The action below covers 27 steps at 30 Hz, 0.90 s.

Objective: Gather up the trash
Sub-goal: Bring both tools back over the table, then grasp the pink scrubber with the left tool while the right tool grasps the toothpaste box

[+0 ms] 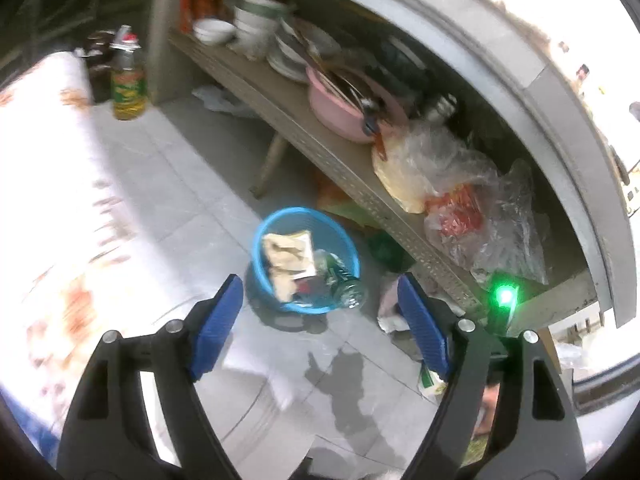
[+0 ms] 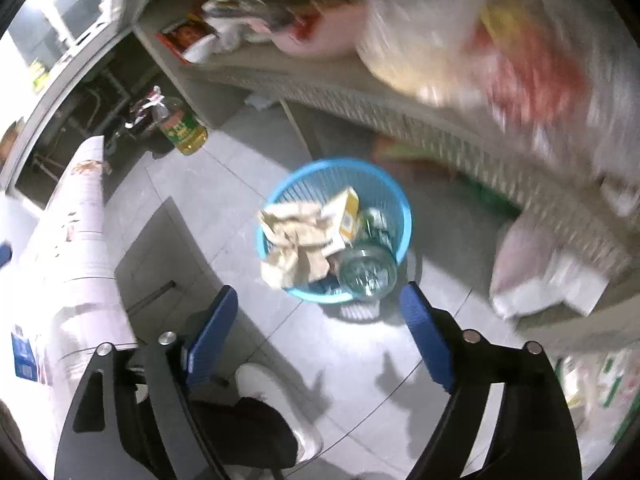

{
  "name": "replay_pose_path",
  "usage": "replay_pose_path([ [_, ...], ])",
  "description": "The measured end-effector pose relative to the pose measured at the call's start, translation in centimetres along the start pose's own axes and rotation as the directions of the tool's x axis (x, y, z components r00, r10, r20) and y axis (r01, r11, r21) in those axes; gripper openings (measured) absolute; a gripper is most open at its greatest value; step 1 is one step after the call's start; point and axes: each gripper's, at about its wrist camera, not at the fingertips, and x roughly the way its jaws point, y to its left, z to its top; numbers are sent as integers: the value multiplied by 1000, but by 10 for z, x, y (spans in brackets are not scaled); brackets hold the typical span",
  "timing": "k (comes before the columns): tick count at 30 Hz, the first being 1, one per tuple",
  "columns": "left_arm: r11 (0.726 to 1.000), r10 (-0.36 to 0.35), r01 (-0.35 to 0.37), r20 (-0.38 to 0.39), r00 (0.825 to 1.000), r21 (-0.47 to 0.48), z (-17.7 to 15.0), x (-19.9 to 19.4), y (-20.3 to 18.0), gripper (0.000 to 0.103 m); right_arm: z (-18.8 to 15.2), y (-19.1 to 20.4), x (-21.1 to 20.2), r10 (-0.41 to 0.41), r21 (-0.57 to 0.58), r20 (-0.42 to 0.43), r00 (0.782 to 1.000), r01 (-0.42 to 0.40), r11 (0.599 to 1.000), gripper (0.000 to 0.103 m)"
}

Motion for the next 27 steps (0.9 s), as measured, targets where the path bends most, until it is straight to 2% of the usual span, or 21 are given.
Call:
replay_pose_path([
  [2,999,24,-22,44,999,-30,-14,-26,13,76,5,14,-13,-4,-42,28,1000,5,999,89],
  [4,995,77,-70,116,990,-65,-33,-56,29,76,7,37,-31,-11,-91,69,998,17,996,95],
  [6,988,139,-124,191,972,-91,-51,-86,42,76,6,60,-45,-21,-145,110,994,37,989,96],
  [8,981,189,-171,234,954,-96,-67,-109,52,79,5,80,-55,-21,-196,135,991,48,979,96],
  [12,957,287,-256,292,912,-138,-101,-152,78,82,-1,126,-71,71,-313,153,986,-20,949,96],
  [14,941,333,-292,310,891,-171,-115,-167,90,83,-2,144,-75,126,-349,134,983,-72,934,96],
  [17,911,406,-347,334,851,-224,-135,-191,114,83,-4,178,-79,243,-414,70,967,-193,890,96],
  [20,868,489,-412,337,805,-277,-152,-211,139,83,-11,221,-80,348,-478,-31,937,-319,818,96],
  [23,846,516,-407,337,788,-344,-166,-230,164,83,-23,256,-82,422,-522,-105,900,-411,747,96],
  [24,836,528,-409,336,780,-366,-169,-235,171,83,-30,274,-82,448,-544,-149,882,-451,707,96],
  [27,805,571,-435,326,754,-403,-174,-243,190,83,-45,315,-78,478,-579,-242,844,-521,627,96],
])
